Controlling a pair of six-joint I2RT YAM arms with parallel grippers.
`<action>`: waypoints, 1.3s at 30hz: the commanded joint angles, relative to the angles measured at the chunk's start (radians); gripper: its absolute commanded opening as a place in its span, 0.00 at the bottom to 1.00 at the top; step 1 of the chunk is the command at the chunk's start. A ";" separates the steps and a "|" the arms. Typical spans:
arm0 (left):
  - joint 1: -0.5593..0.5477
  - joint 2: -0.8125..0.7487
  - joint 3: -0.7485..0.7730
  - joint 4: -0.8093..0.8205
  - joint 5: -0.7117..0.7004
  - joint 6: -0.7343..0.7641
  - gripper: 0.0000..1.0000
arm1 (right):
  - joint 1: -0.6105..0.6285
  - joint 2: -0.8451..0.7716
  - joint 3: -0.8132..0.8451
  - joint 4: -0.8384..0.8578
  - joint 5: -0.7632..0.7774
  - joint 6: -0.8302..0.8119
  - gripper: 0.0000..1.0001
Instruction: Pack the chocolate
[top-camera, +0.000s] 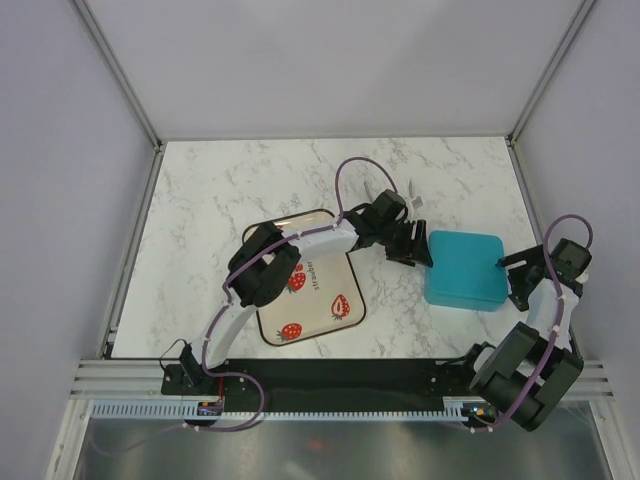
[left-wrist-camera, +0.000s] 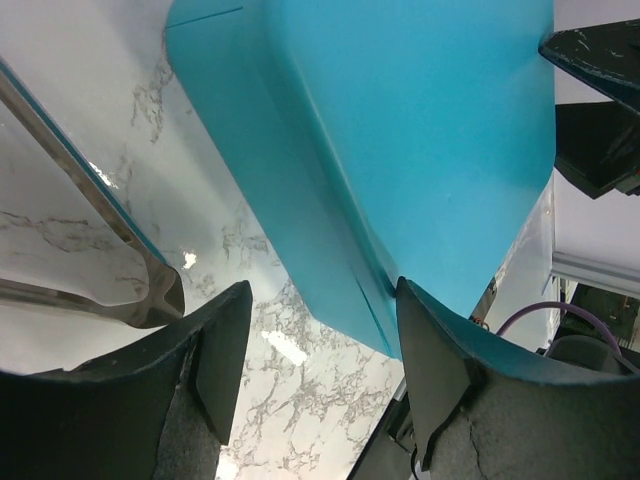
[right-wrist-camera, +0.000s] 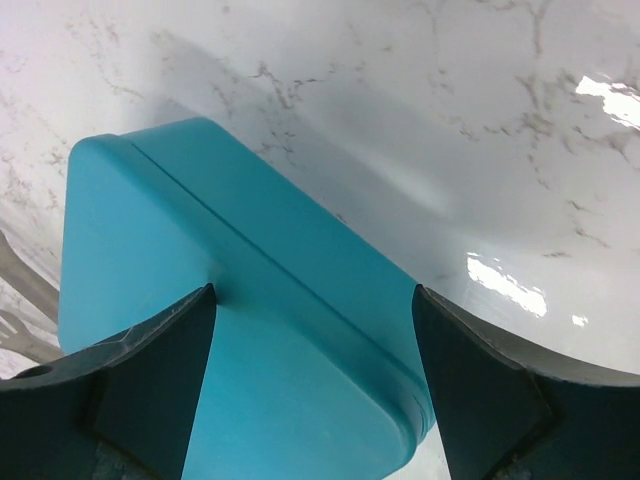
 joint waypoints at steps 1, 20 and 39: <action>-0.008 -0.068 -0.026 0.021 0.019 -0.016 0.67 | -0.004 -0.012 0.042 -0.117 0.119 0.069 0.88; -0.007 -0.183 -0.096 0.018 -0.029 0.034 0.68 | -0.003 -0.145 0.103 -0.323 0.049 0.169 0.92; 0.008 -0.339 -0.295 0.043 -0.098 0.071 0.68 | 0.010 -0.333 -0.065 -0.349 -0.082 0.253 0.88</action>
